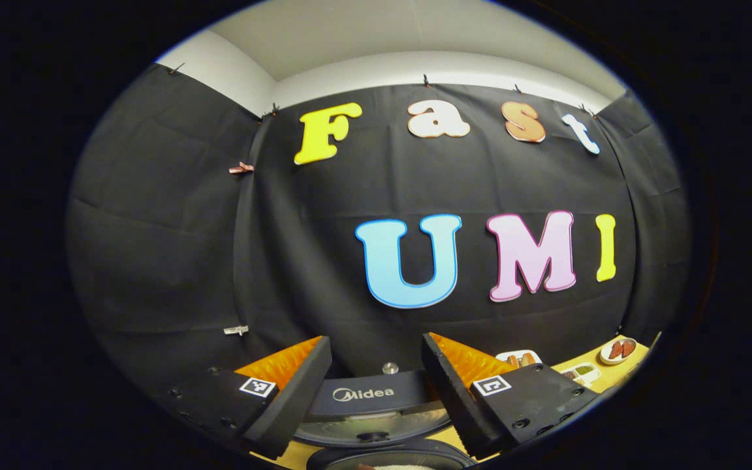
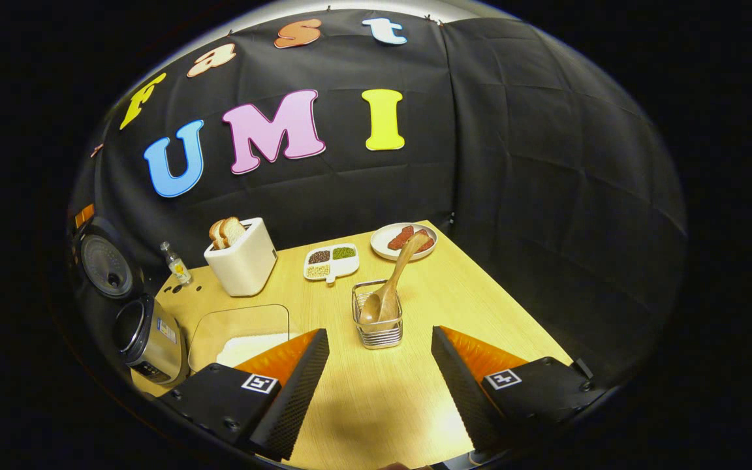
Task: Close the left gripper, press the button to open the rice cooker; take a wooden spoon from the chopstick holder with the right hand, scoop a spoonful of rice and pour it into the rice cooker, then put the wooden spoon back into the chopstick holder.
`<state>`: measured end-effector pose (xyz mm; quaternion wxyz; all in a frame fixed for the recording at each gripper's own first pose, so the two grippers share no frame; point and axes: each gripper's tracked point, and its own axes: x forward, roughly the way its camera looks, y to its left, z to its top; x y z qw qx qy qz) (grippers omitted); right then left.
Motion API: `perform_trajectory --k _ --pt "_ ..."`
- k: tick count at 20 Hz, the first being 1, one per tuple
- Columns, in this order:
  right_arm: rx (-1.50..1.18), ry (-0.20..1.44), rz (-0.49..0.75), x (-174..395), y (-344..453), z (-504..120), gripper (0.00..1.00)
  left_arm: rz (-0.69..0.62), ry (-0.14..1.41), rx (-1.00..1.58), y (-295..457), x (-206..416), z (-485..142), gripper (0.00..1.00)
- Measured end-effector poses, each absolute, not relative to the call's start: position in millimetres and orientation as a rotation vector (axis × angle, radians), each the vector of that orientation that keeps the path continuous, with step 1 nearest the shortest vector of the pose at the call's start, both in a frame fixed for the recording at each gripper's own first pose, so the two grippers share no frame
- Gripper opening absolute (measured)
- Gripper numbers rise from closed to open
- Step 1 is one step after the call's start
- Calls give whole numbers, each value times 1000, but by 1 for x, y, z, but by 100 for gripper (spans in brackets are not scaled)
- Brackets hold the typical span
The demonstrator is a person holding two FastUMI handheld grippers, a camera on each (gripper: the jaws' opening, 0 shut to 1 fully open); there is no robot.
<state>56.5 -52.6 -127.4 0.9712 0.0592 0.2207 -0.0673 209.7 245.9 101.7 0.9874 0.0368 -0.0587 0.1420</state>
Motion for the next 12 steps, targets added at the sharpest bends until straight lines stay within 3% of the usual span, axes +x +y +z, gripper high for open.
perform_trajectory --k 2,12 --pt "119 442 -128 59 -48 -129 99 283 -109 88 244 211 105 100" --pt "123 482 -18 69 -20 -149 99 360 183 -45 199 127 35 100"
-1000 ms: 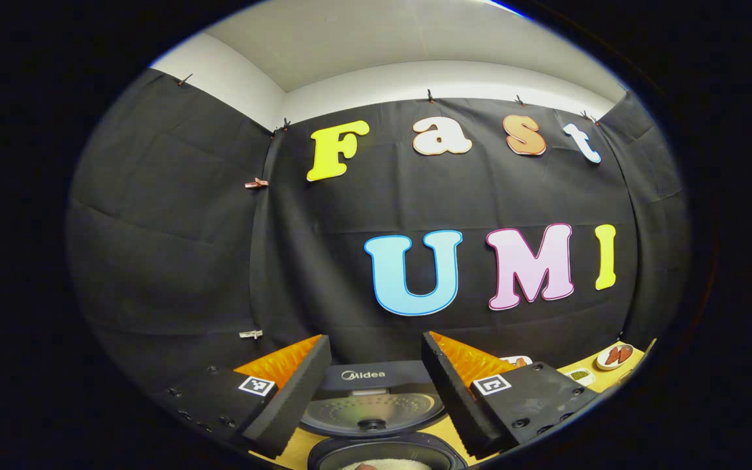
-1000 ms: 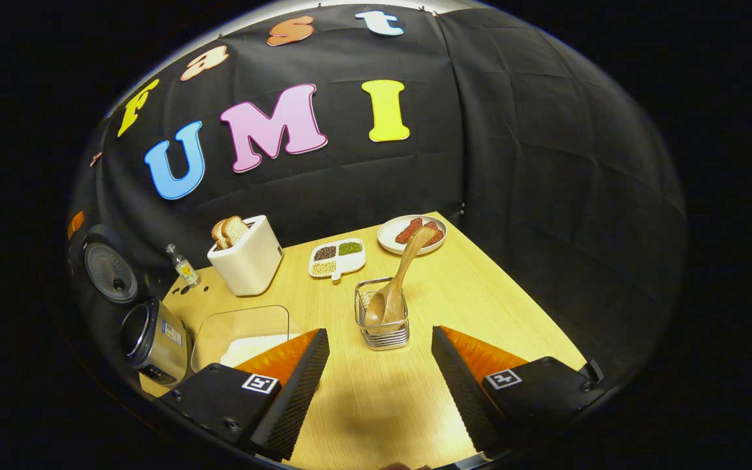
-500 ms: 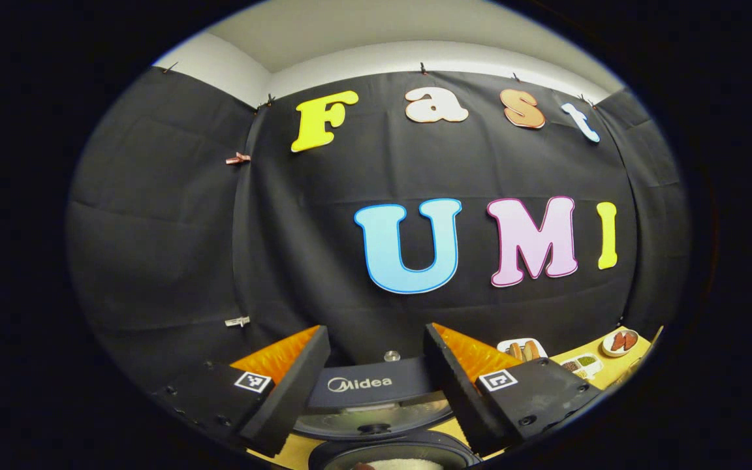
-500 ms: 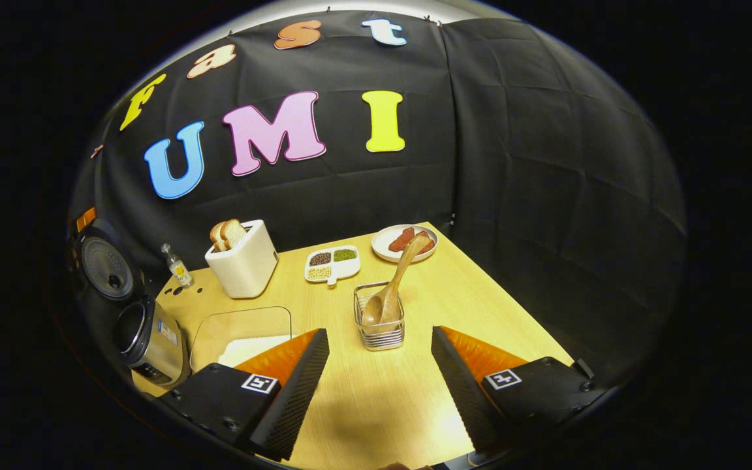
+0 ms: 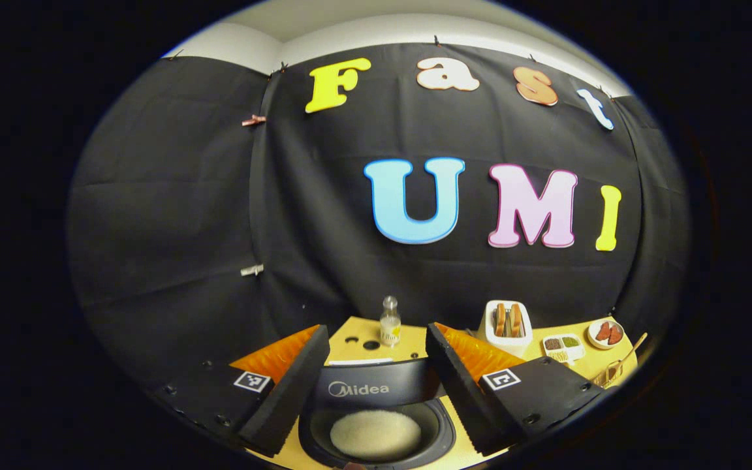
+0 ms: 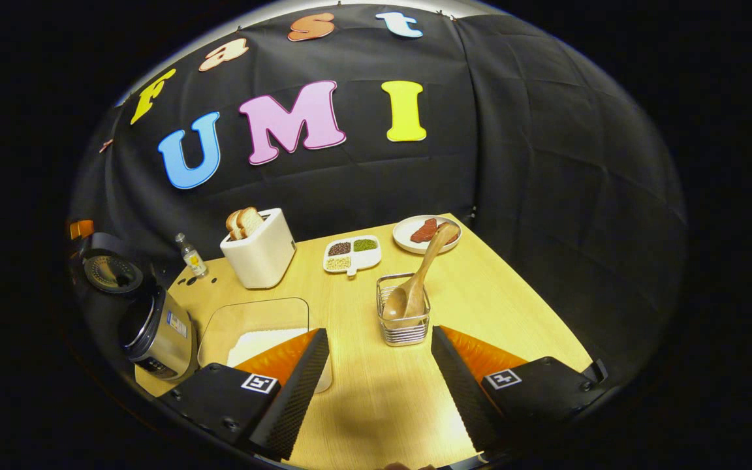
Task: Close the left gripper, press the button to open the rice cooker; take a wooden spoon from the chopstick holder with the right hand, scoop a spoonful of rice and pour it into the rice cooker, then put the wooden spoon back into the chopstick holder.
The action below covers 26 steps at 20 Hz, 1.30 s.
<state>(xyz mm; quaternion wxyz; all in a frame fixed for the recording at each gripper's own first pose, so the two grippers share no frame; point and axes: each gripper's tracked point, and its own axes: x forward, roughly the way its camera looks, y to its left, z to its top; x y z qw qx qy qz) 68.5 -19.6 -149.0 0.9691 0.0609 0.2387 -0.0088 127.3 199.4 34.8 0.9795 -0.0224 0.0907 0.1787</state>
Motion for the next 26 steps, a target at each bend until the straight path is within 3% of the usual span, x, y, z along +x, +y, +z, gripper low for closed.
perform_trajectory --k 5,13,26 --pt "113 493 52 68 -10 -153 99 391 295 -94 185 95 -30 100" --pt "144 509 37 71 -31 -156 99 411 399 -107 174 84 -124 99" --pt "104 554 94 64 -15 -170 99 390 346 -88 170 89 -144 100"
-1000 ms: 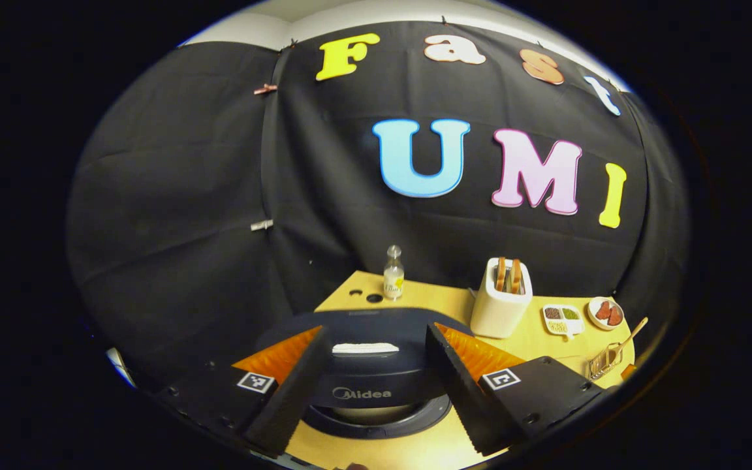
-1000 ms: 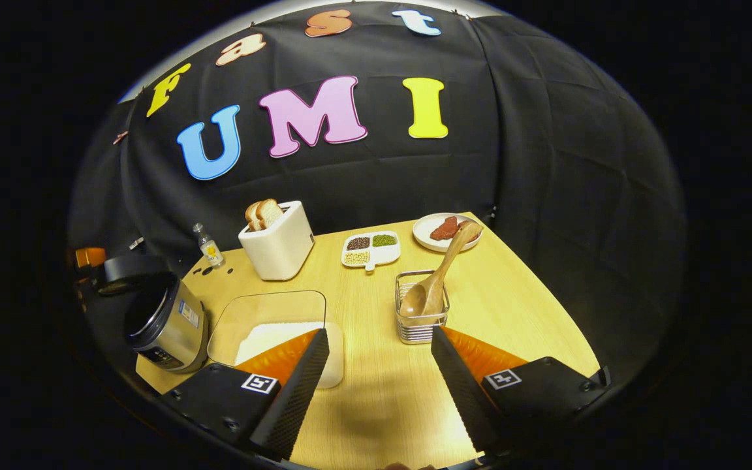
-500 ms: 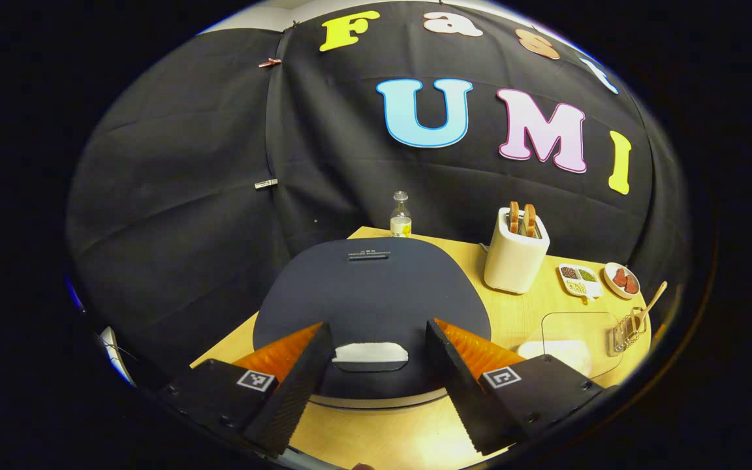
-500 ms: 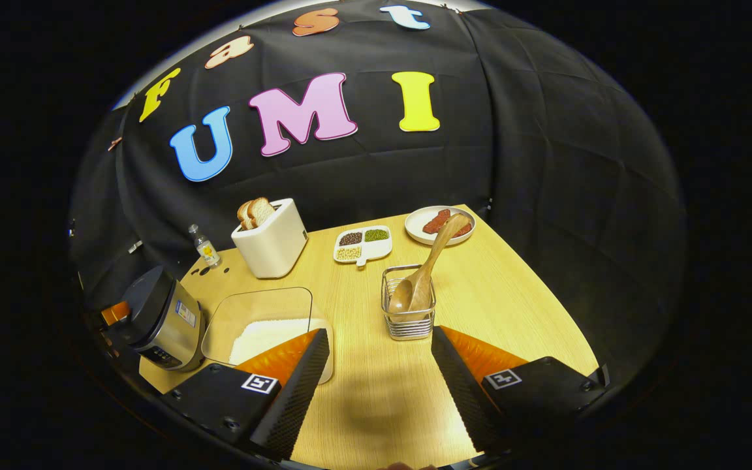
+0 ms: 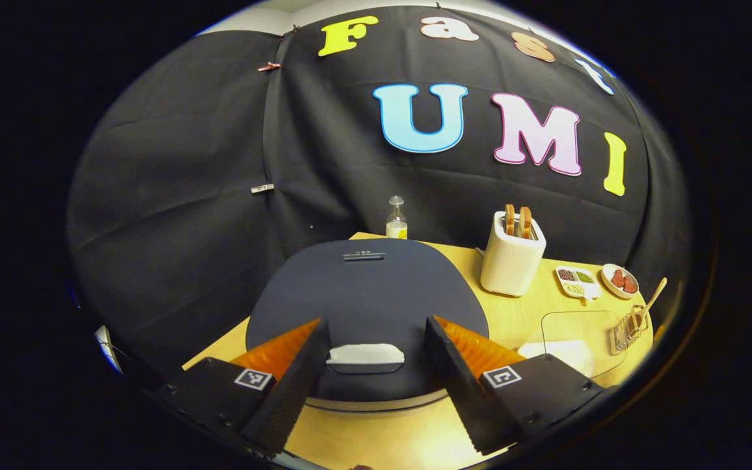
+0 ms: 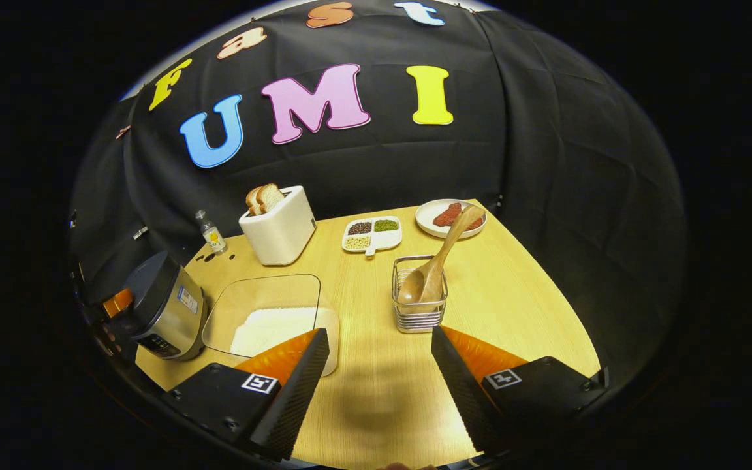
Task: Close the left gripper, press the button to open the rice cooker; take a wooden spoon from the chopstick holder with the right hand, scoop a spoonful of rice and pour it into the rice cooker, then put the wooden spoon back into the chopstick holder.
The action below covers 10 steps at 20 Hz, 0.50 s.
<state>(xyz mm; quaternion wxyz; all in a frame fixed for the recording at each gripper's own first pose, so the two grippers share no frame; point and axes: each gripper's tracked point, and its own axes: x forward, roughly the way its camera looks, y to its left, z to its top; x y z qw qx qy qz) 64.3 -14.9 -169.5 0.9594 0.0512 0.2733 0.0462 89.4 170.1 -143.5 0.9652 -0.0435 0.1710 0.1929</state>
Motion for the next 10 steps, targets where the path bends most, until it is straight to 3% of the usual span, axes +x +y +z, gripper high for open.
perform_trajectory --k 6,10 --pt "110 514 96 69 -6 -153 99 359 320 -68 169 86 -133 100" --pt "116 425 77 71 -3 -114 99 299 218 -65 150 70 -93 98"
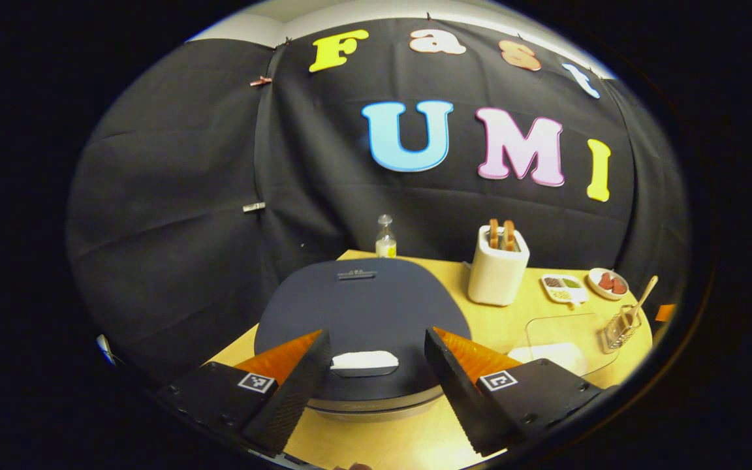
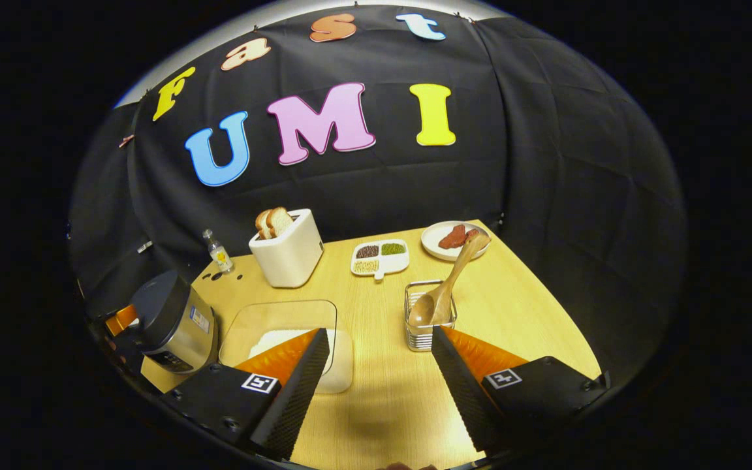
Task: Close the left gripper, press the button to open the rice cooker; take a wooden spoon from the chopstick holder with the right hand, scoop a spoonful of rice and pour it into the rice cooker, then put the wooden spoon back into the chopstick holder.
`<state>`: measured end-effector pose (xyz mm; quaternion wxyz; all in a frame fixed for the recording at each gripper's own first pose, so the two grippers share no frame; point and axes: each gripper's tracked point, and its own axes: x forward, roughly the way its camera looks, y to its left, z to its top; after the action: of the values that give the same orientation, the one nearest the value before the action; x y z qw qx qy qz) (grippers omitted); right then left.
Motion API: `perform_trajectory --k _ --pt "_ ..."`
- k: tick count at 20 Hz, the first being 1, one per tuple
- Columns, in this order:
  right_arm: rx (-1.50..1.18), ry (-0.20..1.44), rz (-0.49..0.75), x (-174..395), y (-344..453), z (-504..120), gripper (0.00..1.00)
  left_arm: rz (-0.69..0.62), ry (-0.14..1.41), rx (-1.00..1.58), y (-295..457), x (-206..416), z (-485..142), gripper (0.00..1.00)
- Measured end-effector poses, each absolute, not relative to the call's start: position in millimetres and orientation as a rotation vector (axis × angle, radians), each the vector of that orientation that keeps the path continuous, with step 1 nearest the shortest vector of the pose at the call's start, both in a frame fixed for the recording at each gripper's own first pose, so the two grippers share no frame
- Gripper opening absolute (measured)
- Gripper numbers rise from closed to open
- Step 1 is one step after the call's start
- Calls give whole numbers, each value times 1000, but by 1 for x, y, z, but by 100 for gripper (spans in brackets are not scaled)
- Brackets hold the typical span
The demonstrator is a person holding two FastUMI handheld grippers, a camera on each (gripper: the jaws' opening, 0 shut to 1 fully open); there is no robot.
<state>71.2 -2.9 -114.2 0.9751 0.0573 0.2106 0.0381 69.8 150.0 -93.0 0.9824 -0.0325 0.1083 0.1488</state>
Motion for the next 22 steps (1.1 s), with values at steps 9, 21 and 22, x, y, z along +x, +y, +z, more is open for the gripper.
perform_trajectory --k 9,21,22 --pt "31 122 46 23 -2 13 98 72 39 -109 80 33 -15 98" --pt "-8 151 45 -37 -31 -29 99 5 88 -35 -15 -31 -27 95" --pt "-5 139 58 -38 -31 -27 99 1 78 -39 -20 -38 -25 95"
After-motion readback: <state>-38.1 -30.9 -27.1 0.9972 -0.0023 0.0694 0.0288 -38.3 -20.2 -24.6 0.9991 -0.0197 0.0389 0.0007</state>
